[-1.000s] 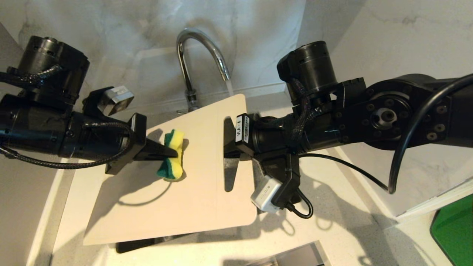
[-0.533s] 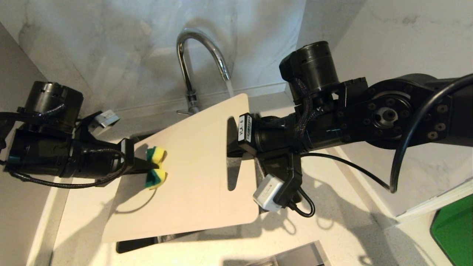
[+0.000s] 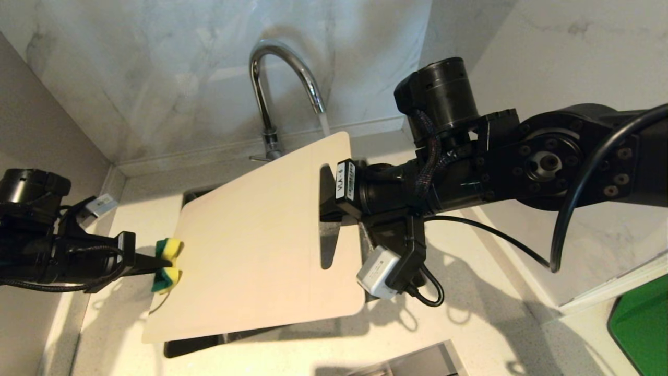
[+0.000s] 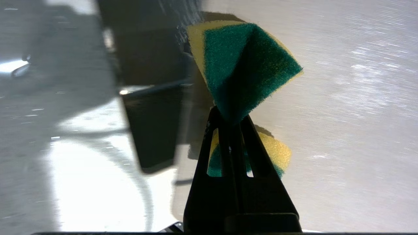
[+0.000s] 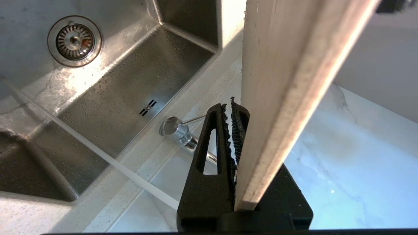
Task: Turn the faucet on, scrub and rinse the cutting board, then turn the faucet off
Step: Scrub the cutting board underwater
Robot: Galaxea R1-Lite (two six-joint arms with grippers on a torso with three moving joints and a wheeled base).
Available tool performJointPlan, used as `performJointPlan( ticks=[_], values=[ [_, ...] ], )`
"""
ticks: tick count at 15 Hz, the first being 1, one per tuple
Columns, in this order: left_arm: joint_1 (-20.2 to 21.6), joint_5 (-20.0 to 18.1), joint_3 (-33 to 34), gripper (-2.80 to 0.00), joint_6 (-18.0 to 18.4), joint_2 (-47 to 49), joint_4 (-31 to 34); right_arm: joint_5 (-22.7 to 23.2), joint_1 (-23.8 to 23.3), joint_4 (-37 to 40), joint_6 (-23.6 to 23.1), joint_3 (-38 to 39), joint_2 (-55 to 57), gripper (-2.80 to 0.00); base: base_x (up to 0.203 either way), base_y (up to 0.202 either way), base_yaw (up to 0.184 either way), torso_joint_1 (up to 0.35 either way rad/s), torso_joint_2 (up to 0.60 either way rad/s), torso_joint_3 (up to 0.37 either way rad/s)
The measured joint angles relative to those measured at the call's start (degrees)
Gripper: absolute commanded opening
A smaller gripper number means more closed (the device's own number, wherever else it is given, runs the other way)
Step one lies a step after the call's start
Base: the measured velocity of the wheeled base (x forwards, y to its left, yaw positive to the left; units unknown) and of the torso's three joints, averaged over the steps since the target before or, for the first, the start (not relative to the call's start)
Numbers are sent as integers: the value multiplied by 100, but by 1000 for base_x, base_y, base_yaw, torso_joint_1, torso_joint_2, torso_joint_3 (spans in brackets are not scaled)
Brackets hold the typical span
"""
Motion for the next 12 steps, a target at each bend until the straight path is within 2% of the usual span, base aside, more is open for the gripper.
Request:
performJointPlan(
  ticks=[3,6,8,10,12],
  values=[
    [435,-89,102,-280,216,114,-36,0,-6,-6,2,13,1,-280,0,0,0,0,0,0],
    [429,-92,-167,-280,129,1,17,-1,-9,-17,4,22,4,-280,0,0,0,0,0,0],
    [224,-78,-603,-280,-70,-178,263,0,-9,-15,4,24,4,-280,0,0,0,0,0,0],
    [-119,-73,-1284,-280,-310,-368,815,-1,-9,-11,2,28,9,-280,0,0,0,0,0,0],
    [-819,-1,-1868,-280,-564,-546,1451,-6,-9,-10,19,-5,10,-280,0,0,0,0,0,0]
  ],
)
